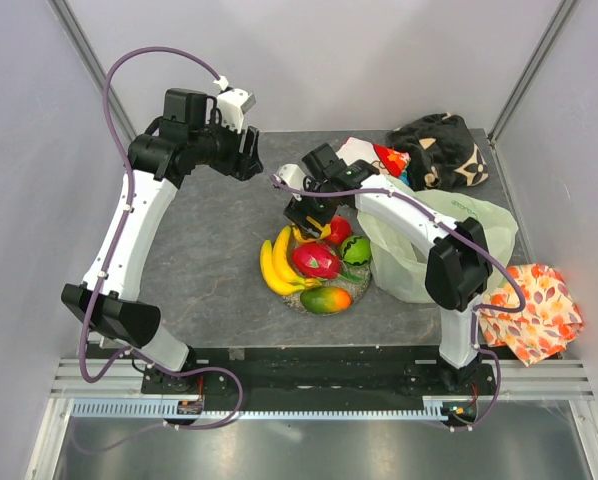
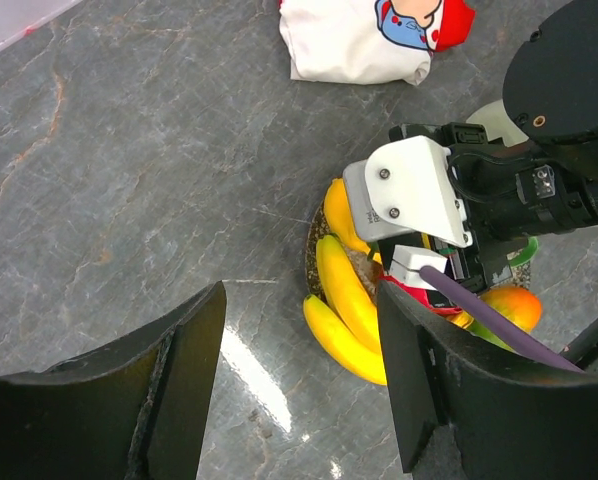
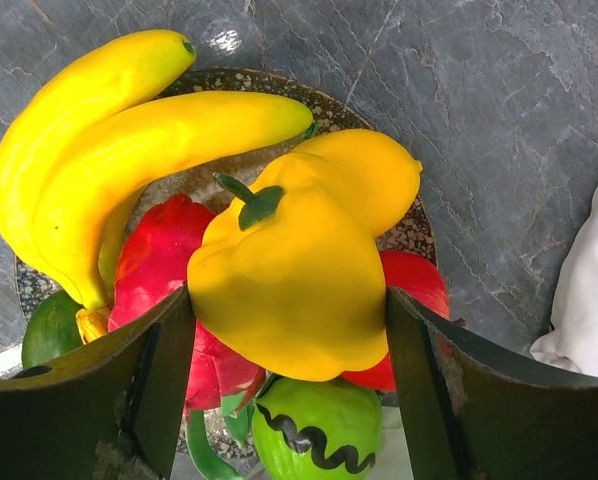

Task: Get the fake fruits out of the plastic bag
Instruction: Place the fake fruit on the plate, then adjust the plastic bag at the center of the board.

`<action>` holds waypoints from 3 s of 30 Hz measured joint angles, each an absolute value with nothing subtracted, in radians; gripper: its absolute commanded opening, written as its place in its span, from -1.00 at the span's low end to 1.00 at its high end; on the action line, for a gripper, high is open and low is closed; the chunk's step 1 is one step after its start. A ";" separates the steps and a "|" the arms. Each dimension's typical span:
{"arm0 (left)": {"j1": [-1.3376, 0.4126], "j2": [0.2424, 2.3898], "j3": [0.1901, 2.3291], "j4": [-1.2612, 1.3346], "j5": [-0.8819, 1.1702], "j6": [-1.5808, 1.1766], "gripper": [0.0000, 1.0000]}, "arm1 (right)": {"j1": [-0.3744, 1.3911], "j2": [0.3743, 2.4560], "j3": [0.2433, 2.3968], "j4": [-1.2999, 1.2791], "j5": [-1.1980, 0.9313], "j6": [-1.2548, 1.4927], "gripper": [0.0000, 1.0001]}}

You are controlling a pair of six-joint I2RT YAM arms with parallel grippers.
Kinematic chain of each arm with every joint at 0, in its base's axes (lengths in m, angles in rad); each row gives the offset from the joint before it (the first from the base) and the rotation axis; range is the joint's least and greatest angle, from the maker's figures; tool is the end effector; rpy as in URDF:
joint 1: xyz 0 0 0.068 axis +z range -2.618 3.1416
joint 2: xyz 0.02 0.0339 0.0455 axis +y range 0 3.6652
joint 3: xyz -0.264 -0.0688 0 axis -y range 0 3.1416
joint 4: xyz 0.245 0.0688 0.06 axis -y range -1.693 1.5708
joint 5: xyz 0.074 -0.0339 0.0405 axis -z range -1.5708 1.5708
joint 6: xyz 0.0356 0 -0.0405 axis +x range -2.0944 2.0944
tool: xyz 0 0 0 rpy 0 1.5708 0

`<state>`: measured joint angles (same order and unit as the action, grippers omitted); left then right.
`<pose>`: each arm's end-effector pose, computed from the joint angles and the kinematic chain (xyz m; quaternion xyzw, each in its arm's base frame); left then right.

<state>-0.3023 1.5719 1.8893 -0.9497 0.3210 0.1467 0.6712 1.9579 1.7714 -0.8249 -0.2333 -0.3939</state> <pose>0.3034 -0.1064 0.4473 0.2665 0.8423 -0.1768 0.4340 0.3310 0.2734 0.2794 -0.5124 0.8061 0.1487 0.2561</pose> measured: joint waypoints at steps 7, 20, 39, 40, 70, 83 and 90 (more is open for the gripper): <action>-0.302 1.572 1.889 -0.950 0.324 0.147 0.37 | 0.672 1.957 1.799 -0.854 -0.230 -0.360 0.81; -0.302 1.613 1.932 -0.949 0.345 0.146 0.37 | 0.666 1.794 1.903 -0.967 -0.317 -0.336 0.86; -0.572 1.743 1.985 -0.826 0.790 0.094 0.53 | 0.324 1.113 1.742 -0.910 -0.146 -0.377 0.41; -0.616 1.764 1.993 -0.812 0.783 0.084 0.54 | 0.323 1.099 1.726 -0.912 -0.125 -0.375 0.33; -0.748 1.745 1.794 -0.912 0.719 0.148 -0.97 | 0.135 0.945 0.900 -1.320 0.013 -0.613 -0.22; -0.752 1.853 2.022 -1.134 0.761 0.323 -0.97 | 0.128 0.937 0.892 -1.244 0.094 -0.740 -0.57; -0.718 2.179 2.553 -1.063 0.734 0.284 -0.97 | -0.143 1.427 1.247 -0.984 0.116 -0.791 -0.67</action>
<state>-0.7181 2.1792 2.5534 -1.0626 0.7341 0.2844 -0.1429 1.4269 1.2469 -0.9836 0.1158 -0.7906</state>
